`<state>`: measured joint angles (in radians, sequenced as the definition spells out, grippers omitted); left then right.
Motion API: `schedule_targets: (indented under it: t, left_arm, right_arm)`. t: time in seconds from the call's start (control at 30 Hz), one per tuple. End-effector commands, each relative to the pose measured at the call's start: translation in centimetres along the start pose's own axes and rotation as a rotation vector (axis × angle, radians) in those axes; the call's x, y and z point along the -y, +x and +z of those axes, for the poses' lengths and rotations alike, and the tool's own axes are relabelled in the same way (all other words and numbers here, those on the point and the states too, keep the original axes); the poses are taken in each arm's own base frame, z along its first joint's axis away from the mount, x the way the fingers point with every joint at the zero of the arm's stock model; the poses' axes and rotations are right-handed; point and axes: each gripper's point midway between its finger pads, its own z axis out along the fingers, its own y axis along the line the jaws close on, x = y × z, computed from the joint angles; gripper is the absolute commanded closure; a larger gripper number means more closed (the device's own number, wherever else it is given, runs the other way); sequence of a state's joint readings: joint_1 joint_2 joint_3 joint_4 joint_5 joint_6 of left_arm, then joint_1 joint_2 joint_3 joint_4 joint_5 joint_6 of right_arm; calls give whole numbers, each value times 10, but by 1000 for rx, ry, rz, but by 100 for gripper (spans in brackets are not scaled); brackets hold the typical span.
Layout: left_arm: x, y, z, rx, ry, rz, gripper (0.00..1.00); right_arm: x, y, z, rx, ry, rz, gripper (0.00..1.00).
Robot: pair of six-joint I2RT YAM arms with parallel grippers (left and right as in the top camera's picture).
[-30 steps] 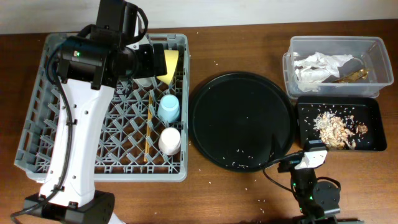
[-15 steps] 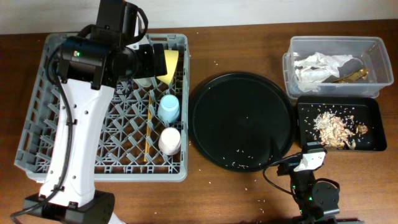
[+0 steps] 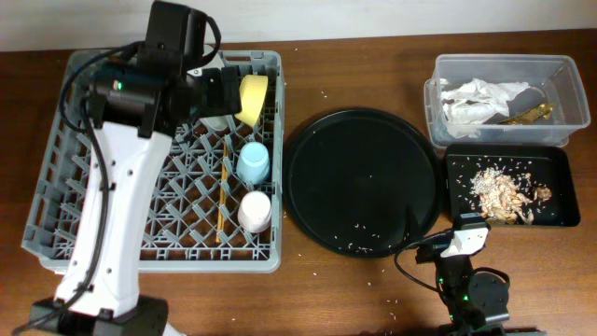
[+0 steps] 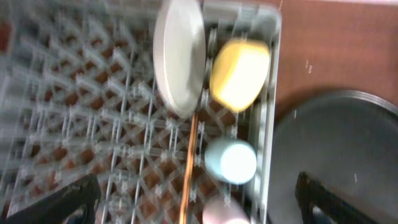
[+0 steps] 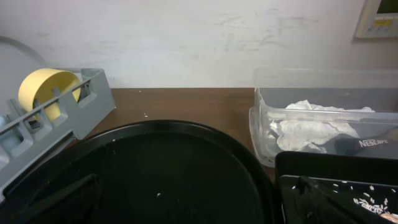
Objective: Sort waste into correct bins and load items into the dishwasher rack
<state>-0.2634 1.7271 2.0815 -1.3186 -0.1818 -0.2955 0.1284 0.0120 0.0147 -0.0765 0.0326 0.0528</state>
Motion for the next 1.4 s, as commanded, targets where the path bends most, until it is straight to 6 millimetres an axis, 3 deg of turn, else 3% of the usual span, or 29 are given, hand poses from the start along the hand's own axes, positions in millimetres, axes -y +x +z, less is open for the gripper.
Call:
schedule_targets:
  t: [0.0, 0.07, 0.13, 0.27, 0.37, 0.53, 0.67, 0.83, 1.37]
  left_arm:
    - [-23, 2, -20, 152, 34, 35, 0]
    - [-35, 15, -20, 223, 60, 22, 0]
    - [-58, 44, -23, 337, 51, -5, 0]
    - [-81, 91, -20, 582, 60, 7, 0]
    - [-88, 135, -14, 773, 49, 38, 0]
    - [-90, 175, -3, 949, 26, 159, 0]
    - [-97, 189, 4, 999, -7, 170, 0]
    - [-99, 214, 39, 863, -5, 174, 0]
    - [-99, 213, 39, 864, -6, 174, 0]
  right_arm:
    - [-3, 4, 0, -7, -15, 7, 2]
    - [-3, 4, 0, -7, -15, 7, 1]
    - [-3, 4, 0, -7, -15, 7, 2]
    - [-3, 4, 0, -7, -15, 7, 1]
    - [-3, 4, 0, -7, -15, 7, 2]
    - [-3, 4, 0, -7, -15, 7, 2]
    - [-3, 4, 0, -7, -15, 7, 1]
    - [-3, 4, 0, -7, -15, 7, 2]
    - [-3, 4, 0, -7, -15, 7, 2]
